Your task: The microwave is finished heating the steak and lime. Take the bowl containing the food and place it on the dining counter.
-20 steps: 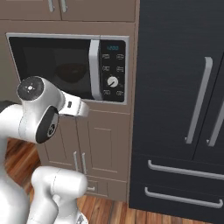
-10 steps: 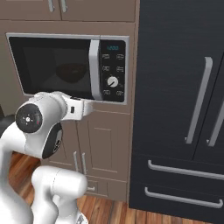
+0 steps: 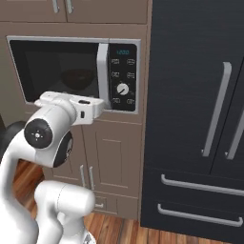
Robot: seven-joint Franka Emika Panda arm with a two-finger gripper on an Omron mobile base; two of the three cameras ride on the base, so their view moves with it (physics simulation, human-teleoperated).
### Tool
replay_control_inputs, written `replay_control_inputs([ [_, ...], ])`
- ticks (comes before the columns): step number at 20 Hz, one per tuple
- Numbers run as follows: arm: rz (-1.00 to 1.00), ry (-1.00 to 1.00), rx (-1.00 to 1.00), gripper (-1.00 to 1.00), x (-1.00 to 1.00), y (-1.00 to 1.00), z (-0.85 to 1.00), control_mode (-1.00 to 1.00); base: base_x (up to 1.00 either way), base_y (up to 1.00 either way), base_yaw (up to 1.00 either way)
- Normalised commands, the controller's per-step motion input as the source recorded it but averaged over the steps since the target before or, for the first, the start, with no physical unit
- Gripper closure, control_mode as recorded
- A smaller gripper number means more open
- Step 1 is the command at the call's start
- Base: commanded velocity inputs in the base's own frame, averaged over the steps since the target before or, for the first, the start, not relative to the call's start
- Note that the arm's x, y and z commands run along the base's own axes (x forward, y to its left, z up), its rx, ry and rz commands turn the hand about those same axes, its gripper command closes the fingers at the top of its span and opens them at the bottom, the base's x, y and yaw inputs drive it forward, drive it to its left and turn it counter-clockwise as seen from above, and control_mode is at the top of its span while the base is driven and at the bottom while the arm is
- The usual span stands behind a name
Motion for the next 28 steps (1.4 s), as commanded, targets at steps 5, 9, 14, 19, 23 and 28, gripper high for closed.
replay_control_inputs([
  [5,0.00,0.00,0.00,-1.00,0.59,0.00,0.00,-1.00,0.00,0.00,0.00],
  [9,0.00,0.00,0.00,-1.00,0.69,0.00,0.00,-1.00,0.00,0.00,0.00],
  [14,0.00,0.00,0.00,-1.00,0.69,0.09,0.00,-1.00,0.00,0.00,0.00],
  [19,0.00,0.00,-0.02,-1.00,0.63,0.22,0.00,-1.00,0.00,0.00,0.00],
  [23,0.00,0.00,0.00,-1.00,0.74,0.06,0.00,-1.00,0.00,0.00,0.00],
  [28,0.00,0.00,0.00,-1.00,0.66,0.00,0.00,-1.00,0.00,0.00,0.00],
])
